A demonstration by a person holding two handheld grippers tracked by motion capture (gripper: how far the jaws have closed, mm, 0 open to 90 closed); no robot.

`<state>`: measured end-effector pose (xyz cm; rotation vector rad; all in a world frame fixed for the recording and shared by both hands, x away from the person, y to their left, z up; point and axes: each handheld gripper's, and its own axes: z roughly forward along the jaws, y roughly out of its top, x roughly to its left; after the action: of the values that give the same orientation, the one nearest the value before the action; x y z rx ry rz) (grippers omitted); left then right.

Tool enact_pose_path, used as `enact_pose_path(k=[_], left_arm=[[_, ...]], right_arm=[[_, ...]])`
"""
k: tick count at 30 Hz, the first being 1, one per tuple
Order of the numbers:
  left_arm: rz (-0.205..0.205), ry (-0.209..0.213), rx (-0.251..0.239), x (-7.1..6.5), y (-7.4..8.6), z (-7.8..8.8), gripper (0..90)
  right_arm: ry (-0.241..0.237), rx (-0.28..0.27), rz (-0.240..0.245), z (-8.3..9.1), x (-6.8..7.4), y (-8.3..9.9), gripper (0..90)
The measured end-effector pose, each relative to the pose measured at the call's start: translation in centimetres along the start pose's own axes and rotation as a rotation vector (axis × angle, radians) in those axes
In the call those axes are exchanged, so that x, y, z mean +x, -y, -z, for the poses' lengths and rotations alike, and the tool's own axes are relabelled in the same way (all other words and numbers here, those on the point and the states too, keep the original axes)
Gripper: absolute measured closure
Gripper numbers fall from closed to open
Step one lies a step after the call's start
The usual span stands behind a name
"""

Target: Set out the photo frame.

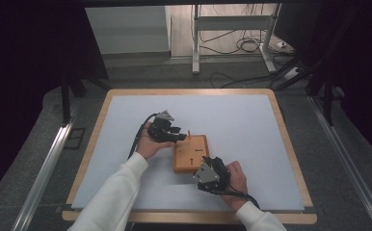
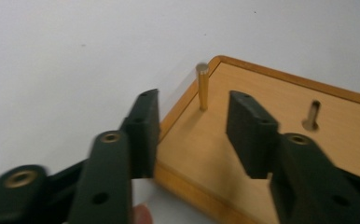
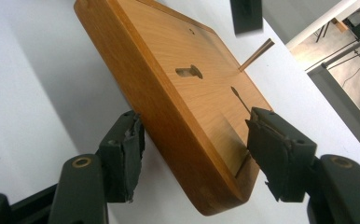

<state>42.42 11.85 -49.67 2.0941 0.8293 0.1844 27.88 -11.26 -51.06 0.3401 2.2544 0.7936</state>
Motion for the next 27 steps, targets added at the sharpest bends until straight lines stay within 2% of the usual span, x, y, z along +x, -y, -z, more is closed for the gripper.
enact_pose_path(k=[4, 6, 12, 15, 19, 22, 27], left_arm=[[0.003, -0.029, -0.022, -0.3, 1.4, 2.3, 45.4], [0.004, -0.044, -0.024, -0.4, 2.2, 3.3, 44.8], [0.017, -0.054, -0.034, -0.5, 4.9, 5.5, 44.0], [0.041, -0.048, -0.042, -0.5, 6.5, 6.0, 44.0], [0.054, -0.057, -0.008, -0.2, 8.1, 6.1, 43.7], [0.06, -0.056, -0.005, -0.1, 8.6, 6.3, 43.8], [0.047, -0.058, 0.015, -0.3, 9.1, 6.3, 43.8]], right_arm=[[0.0, 0.002, -0.004, 0.0, 0.0, 0.0, 38.8], [0.003, -0.001, -0.004, -0.1, 0.0, 0.0, 39.2], [0.02, 0.007, -0.005, -0.2, -0.1, 0.0, 39.7], [0.031, 0.004, -0.011, -0.2, -0.4, 0.1, 40.6], [0.048, 0.003, -0.009, -0.4, -0.7, 0.0, 41.6], [0.058, 0.004, -0.006, -0.5, -0.8, 0.0, 42.5], [0.068, 0.004, 0.004, -0.5, -1.1, -0.3, 44.2]])
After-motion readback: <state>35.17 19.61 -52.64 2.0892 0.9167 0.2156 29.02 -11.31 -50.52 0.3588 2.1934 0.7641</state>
